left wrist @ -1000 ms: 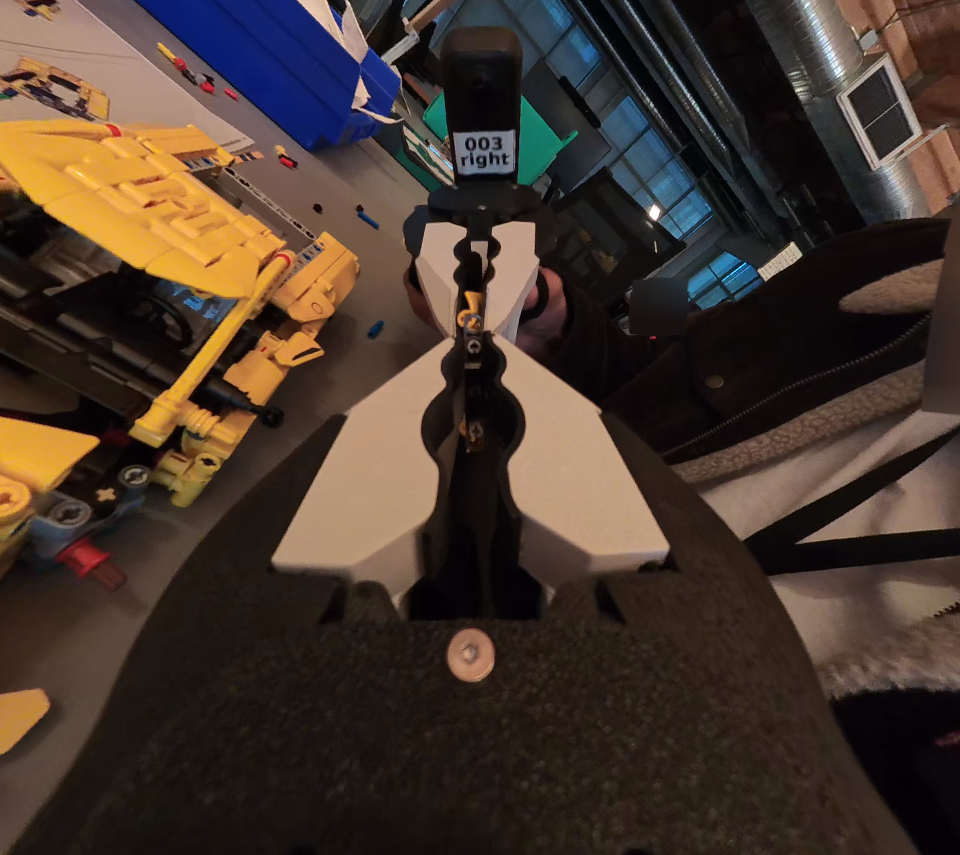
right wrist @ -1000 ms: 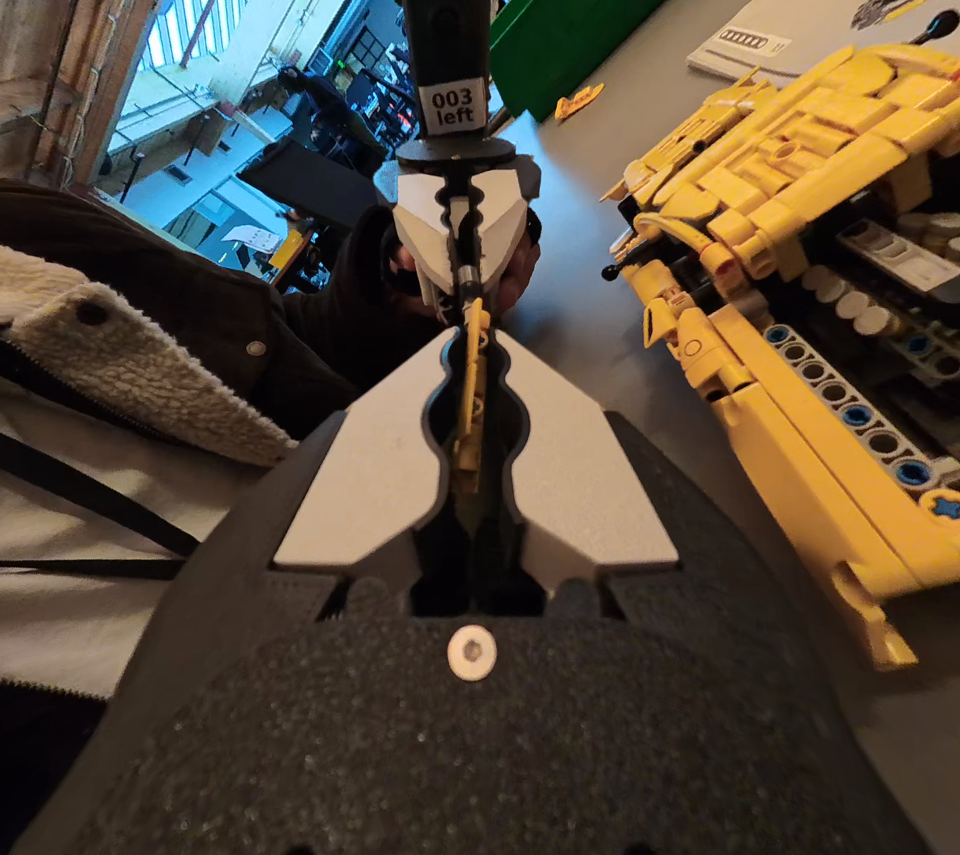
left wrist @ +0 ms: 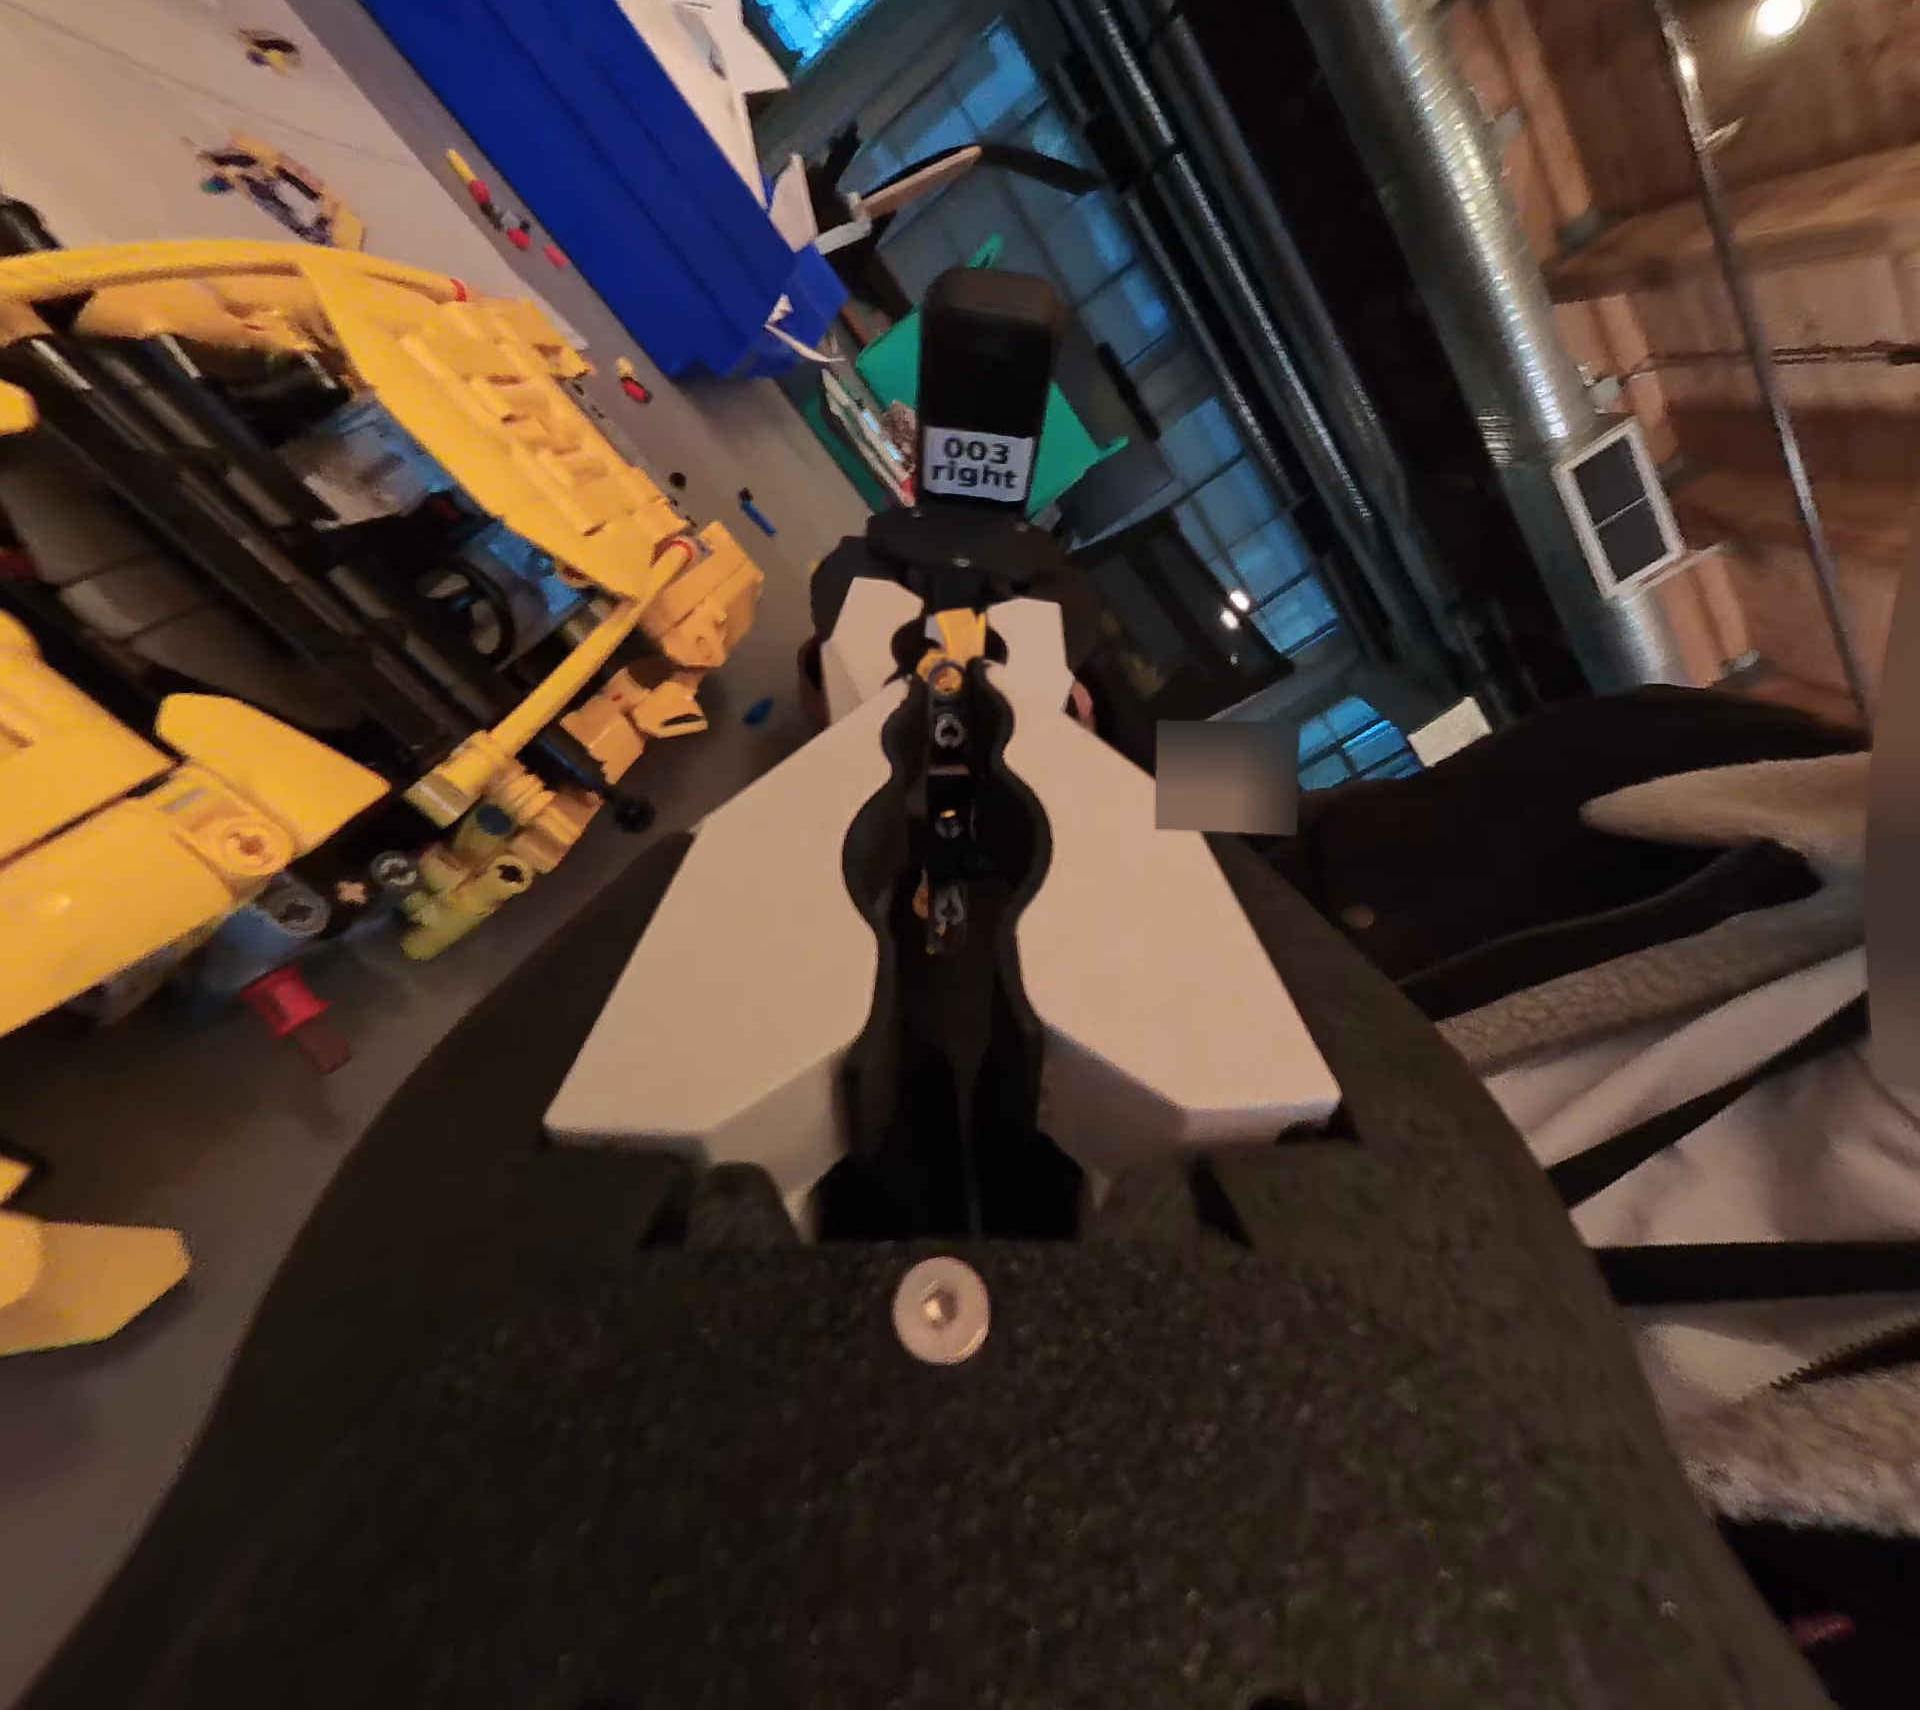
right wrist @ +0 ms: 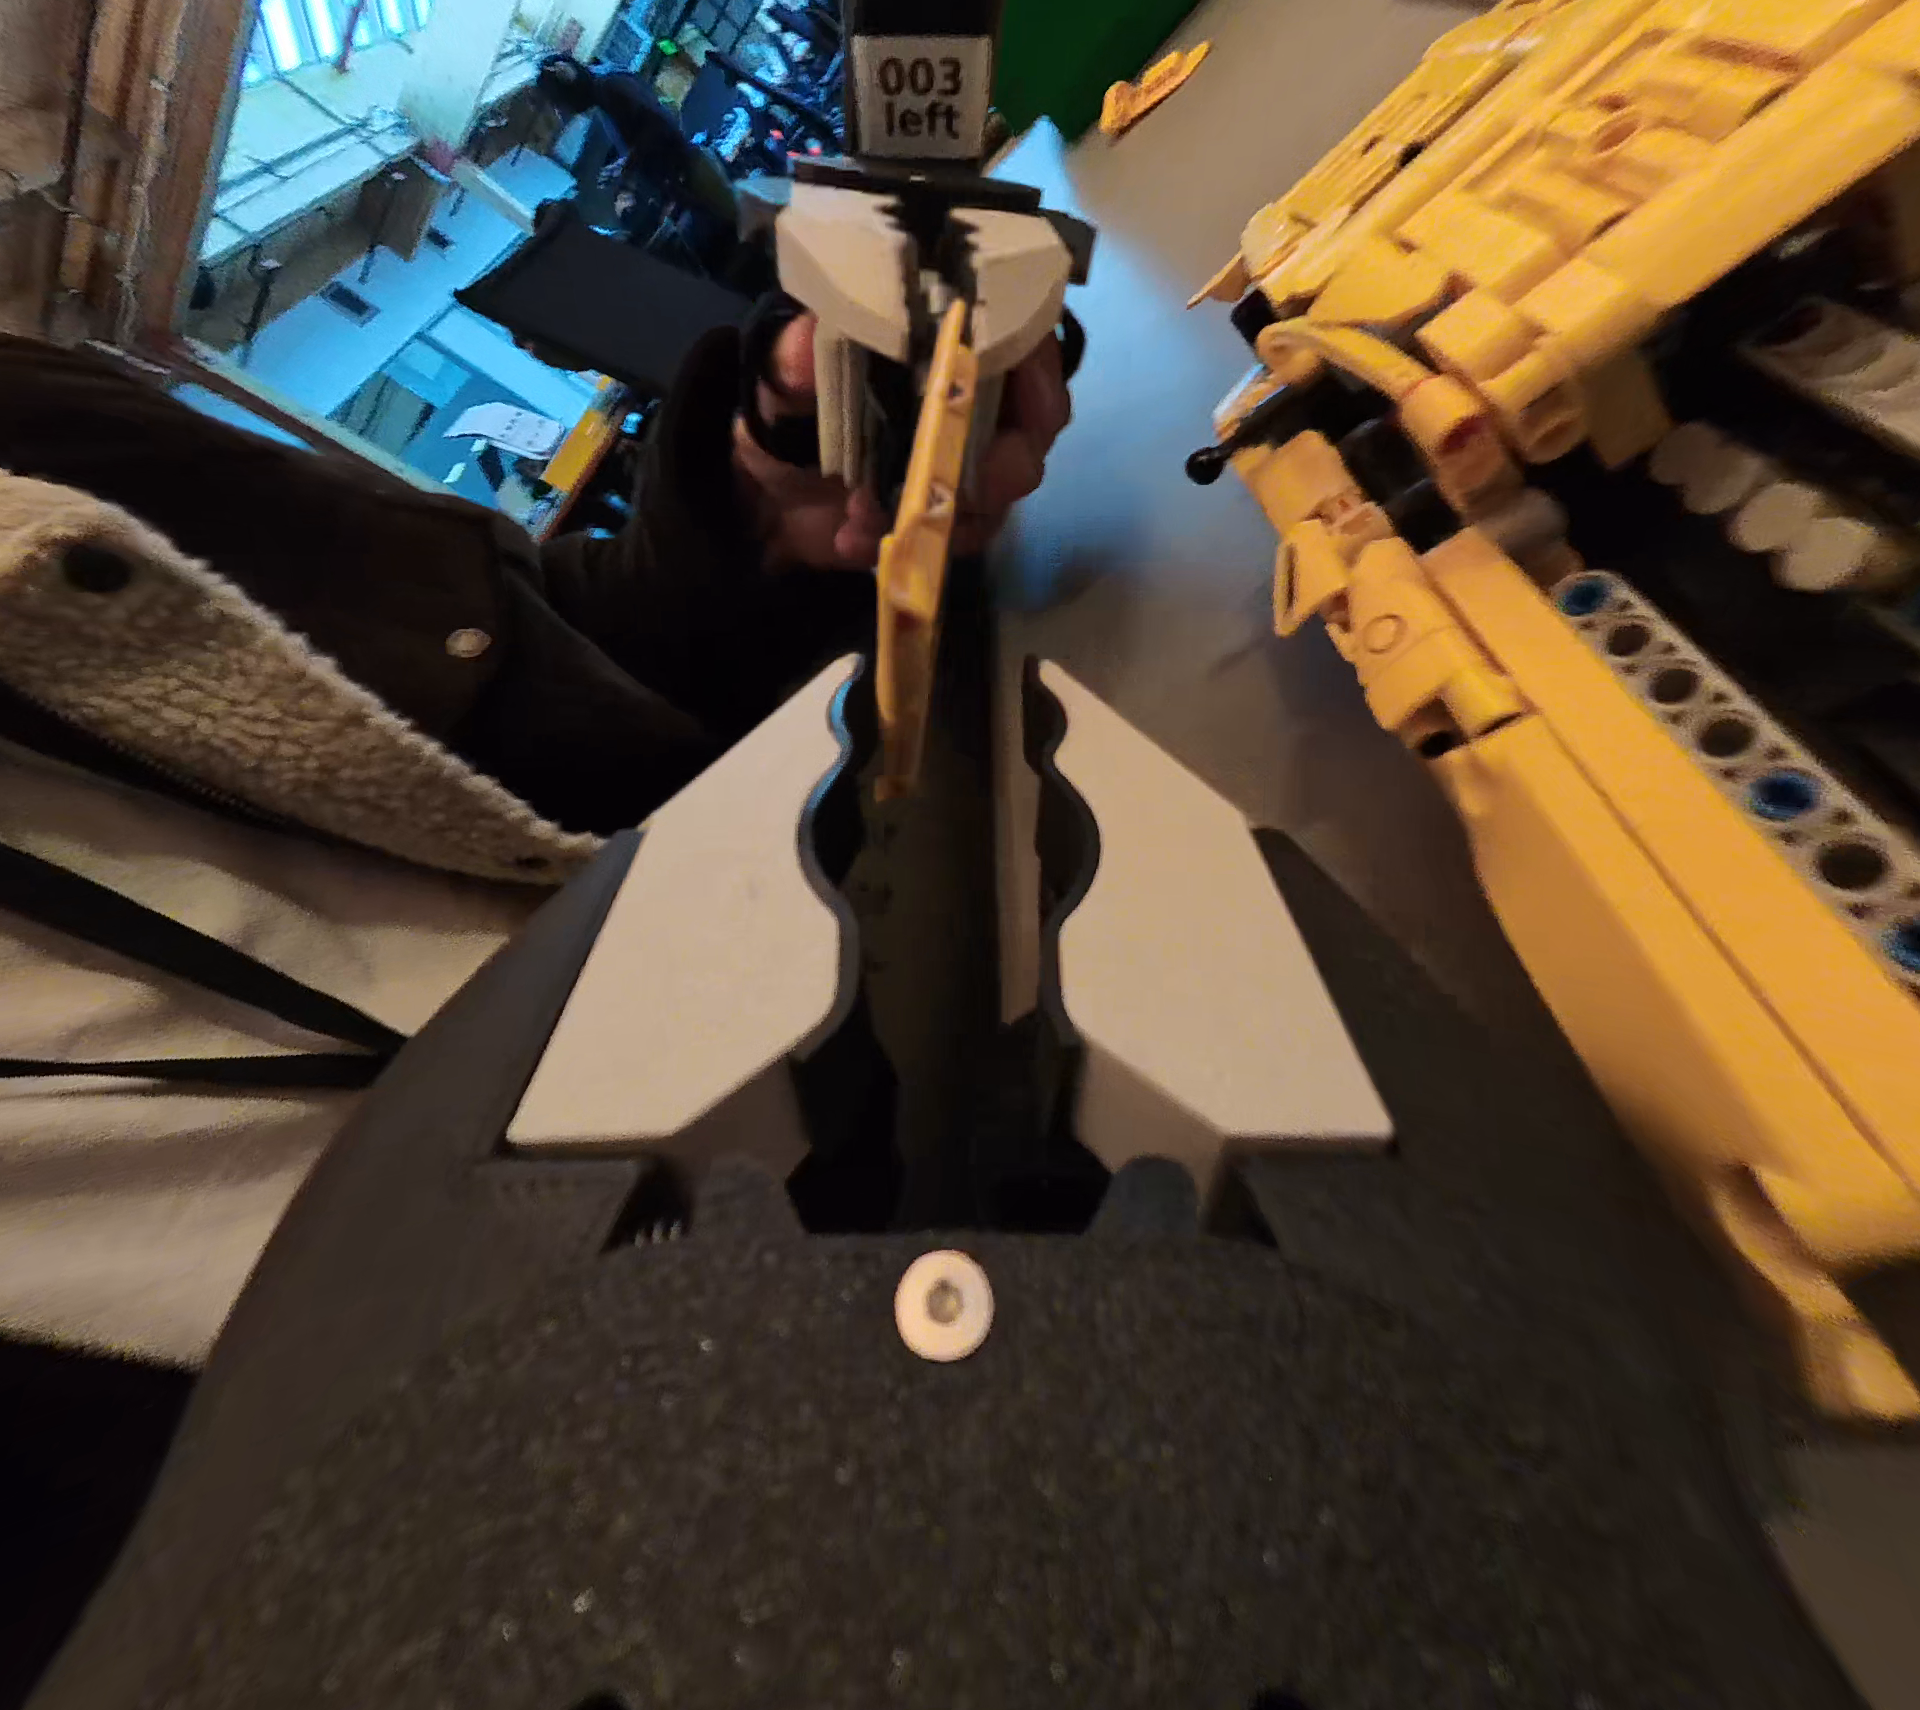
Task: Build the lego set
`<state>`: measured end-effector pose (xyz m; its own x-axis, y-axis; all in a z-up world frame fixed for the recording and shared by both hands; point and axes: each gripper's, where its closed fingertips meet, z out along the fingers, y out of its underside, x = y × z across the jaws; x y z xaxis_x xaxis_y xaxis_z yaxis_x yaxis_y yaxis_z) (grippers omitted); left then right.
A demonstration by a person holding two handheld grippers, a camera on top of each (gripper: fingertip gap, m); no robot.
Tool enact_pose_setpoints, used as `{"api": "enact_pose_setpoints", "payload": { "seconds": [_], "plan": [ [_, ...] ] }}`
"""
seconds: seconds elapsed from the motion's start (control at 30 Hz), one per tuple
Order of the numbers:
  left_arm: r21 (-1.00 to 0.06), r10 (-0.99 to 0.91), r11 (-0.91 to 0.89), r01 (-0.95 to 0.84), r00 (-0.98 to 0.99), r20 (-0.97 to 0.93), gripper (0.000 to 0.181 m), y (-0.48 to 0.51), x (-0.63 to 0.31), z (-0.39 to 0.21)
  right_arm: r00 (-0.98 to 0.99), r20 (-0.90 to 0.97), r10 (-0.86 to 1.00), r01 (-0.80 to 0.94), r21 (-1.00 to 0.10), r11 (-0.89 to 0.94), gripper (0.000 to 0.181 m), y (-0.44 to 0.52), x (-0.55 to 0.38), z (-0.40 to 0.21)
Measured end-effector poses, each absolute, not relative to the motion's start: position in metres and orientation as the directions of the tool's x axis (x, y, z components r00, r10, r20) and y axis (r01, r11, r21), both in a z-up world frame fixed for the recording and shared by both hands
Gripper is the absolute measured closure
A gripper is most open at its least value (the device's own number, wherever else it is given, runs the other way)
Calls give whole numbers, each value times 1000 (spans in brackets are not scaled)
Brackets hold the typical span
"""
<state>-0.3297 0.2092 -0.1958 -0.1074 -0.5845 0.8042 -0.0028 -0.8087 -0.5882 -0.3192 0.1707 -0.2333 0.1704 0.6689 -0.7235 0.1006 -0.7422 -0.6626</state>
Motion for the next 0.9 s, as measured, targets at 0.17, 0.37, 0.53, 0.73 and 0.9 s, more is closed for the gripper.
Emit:
{"api": "enact_pose_setpoints", "payload": {
  "seconds": [0.17, 0.37, 0.53, 0.73, 0.9],
  "plan": [
    [-617, -613, -787, -30, -77, 786, 175, 205, -329, -200, 139, -750, 647, -25, -656, -755, 173, 183, -304, -214],
    [-680, -684, -712, -176, -42, 728, 174, 182, -316, -215, 127, -797, 590, -110, -603, -790, 175, 194, -285, -209],
    [-724, -728, -683, -99, 3, 686, 174, 195, -323, -208, 154, -806, 572, -151, -591, -792, 175, 200, -278, -207],
    [-916, -876, -401, -31, 306, 373, 175, 238, -354, -197, 173, -908, 382, -360, -419, -833, 175, 212, -241, -213],
    [-952, -903, -292, -89, 353, 244, 175, 238, -355, -200, 265, -933, 245, -354, -330, -875, 174, 192, -231, -244]
  ]
}}
